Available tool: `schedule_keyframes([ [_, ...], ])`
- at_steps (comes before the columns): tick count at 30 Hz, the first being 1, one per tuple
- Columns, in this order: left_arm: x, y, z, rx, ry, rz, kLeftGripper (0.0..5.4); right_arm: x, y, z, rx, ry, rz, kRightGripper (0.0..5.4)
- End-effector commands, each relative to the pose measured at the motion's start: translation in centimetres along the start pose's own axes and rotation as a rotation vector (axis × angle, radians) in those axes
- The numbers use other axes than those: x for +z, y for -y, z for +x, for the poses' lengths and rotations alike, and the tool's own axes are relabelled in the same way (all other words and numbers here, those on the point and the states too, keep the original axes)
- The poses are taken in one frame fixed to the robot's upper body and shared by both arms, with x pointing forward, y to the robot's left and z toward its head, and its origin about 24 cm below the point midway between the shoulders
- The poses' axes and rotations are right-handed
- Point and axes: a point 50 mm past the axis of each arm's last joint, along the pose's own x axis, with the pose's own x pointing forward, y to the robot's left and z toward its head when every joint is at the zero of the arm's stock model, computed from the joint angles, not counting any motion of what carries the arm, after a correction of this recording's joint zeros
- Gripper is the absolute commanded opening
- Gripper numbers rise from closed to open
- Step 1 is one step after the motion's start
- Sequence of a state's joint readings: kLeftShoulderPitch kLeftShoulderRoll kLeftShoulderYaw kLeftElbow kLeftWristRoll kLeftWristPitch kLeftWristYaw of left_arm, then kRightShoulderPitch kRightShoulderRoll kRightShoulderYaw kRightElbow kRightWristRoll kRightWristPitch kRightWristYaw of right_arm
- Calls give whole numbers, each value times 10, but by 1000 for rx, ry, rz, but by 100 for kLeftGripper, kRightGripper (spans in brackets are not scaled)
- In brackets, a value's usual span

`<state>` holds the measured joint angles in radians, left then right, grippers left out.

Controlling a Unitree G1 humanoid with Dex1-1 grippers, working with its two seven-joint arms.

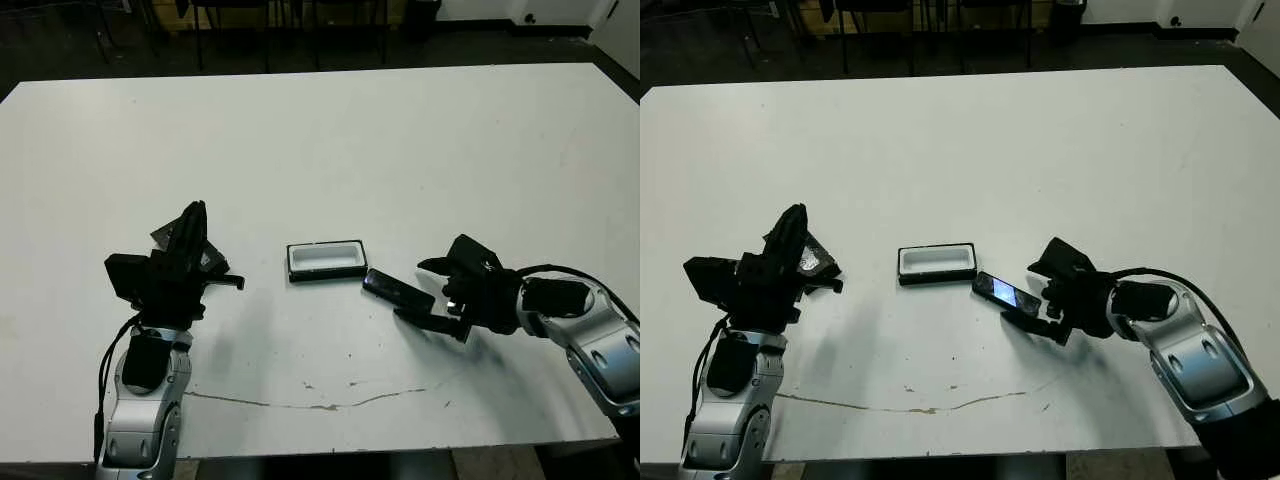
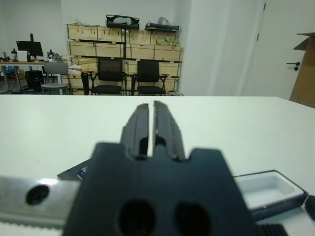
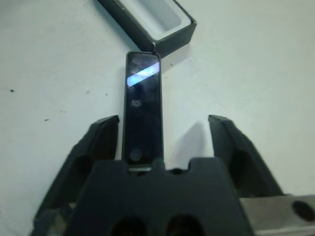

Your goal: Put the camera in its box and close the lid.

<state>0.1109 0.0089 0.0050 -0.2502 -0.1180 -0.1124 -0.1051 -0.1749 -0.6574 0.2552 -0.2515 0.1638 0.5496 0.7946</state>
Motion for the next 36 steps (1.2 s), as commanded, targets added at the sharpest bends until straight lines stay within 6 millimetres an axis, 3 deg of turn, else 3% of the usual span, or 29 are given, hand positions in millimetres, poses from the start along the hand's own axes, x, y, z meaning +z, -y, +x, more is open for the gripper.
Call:
schedule_keyframes([
  [1, -5, -3, -4, 0, -40, 20, 0, -22, -6, 2, -18, -58, 40, 305],
  [15, -5, -4, -4, 6, -38, 24, 0, -23, -2, 2, 83, -112, -12, 78],
  [22, -4, -5, -4, 9, -40, 19, 0, -30, 5, 4, 159, -126, 26, 65],
  [27, -4, -4, -4, 7, -38, 20, 0, -25, 16, 0, 90, -63, 118, 65],
  [30, -4, -5, -4, 9, -37, 20, 0, -14, 31, -4, 22, 70, 208, 63],
  [36, -4, -4, -4, 7, -38, 12, 0, 32, 65, -17, -75, 325, 311, 62],
])
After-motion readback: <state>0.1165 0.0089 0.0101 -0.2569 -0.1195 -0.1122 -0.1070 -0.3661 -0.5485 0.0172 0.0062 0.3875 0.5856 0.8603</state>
